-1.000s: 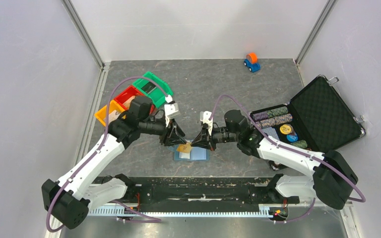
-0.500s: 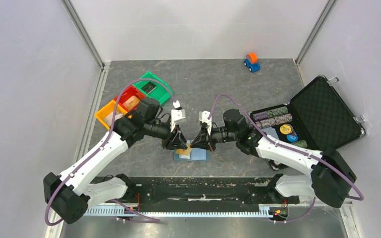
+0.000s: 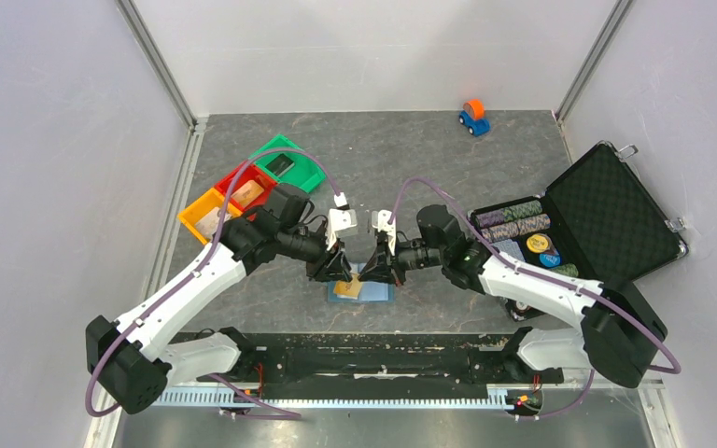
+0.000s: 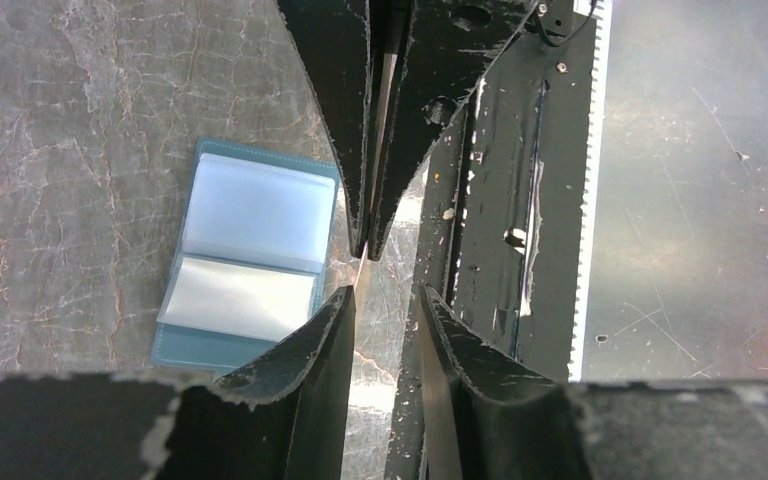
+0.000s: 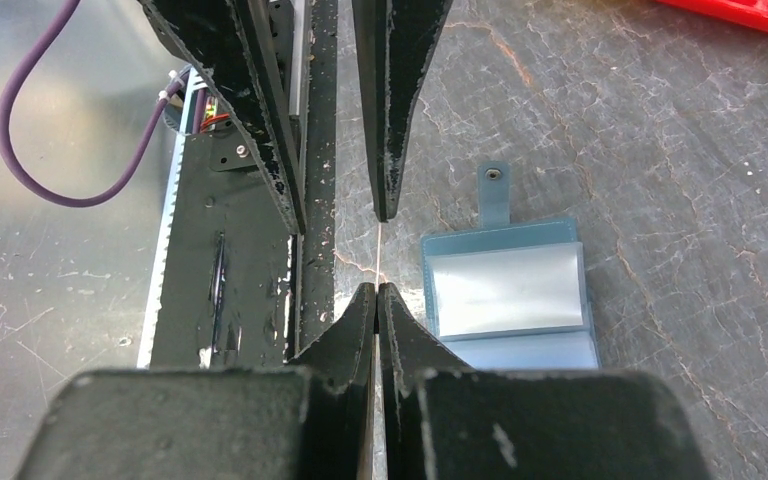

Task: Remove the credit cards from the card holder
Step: Place the credit card in the storage box.

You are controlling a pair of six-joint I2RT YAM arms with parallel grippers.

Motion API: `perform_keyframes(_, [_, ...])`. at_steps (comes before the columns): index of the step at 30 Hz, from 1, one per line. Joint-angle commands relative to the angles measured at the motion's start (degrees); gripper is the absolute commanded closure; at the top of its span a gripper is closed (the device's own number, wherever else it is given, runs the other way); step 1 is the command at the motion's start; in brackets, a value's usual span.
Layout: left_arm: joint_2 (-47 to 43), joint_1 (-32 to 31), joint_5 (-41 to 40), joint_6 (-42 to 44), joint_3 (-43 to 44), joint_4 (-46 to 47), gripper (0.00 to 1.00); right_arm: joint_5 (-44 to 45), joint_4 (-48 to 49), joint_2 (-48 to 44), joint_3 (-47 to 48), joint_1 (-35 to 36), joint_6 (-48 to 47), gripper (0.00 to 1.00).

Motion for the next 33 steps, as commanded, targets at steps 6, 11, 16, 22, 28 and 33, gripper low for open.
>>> perform_keyframes(6, [0.2, -0.4, -2.3, 3.1, 1.9, -1.3, 0.65, -2.9, 0.8, 1.5, 3.7, -0.1, 0.5, 1.0])
perform_keyframes(11, [0.6, -0.4, -3.3, 3.1, 1.8, -1.9, 0.68, -2.7, 0.8, 1.6, 4.0, -0.1, 0.5, 1.0])
perform_keyframes(16, [0.6, -0.4, -5.2, 3.1, 2.1, -1.9, 0.62, -3.5, 0.8, 1.6, 3.9, -0.1, 0.2, 1.0])
perform_keyframes(22, [1.1, -0.4, -6.8, 2.4, 2.7, -1.7, 0.6, -3.4, 0.8, 1.4, 3.4, -0.1, -0.4, 1.0])
perform_keyframes(28, [0.6, -0.4, -6.9, 1.6, 2.7, -1.1, 0.59, -3.2, 0.6, 0.9, 3.3, -0.1, -0.7, 1.0])
perform_keyframes(33, [0.5, -0.3, -7.4, 1.3, 2.0, -1.2, 0.59, -3.1, 0.4, -0.1, 3.1, -0.1, -1.1, 1.0])
